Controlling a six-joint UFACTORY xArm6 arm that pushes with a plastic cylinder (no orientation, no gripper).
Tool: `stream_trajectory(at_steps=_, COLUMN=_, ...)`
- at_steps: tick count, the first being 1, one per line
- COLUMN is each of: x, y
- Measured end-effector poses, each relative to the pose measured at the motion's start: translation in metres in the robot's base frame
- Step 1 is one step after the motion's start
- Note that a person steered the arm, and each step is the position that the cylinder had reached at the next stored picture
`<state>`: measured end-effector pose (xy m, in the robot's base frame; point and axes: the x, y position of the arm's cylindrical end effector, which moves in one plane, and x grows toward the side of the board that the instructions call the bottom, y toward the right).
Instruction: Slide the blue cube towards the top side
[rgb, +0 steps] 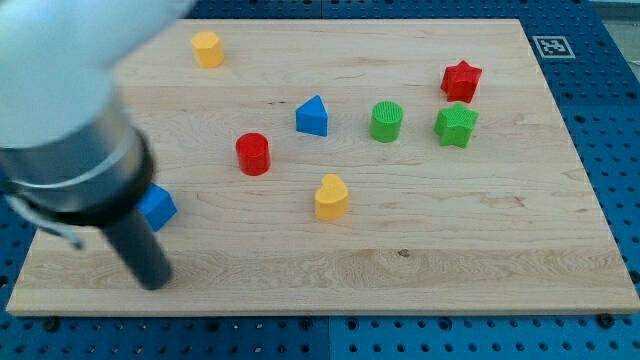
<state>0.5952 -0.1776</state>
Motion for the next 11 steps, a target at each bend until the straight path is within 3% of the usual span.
stream_trajectory(at_steps=2, x=-0.031, y=-0.033)
stream_trajectory(at_steps=5, x=-0.056, y=0.013)
stream_trajectory(at_steps=8, x=-0.065, y=0.003)
stream_trajectory(at_steps=11, x=-0.131, y=0.004)
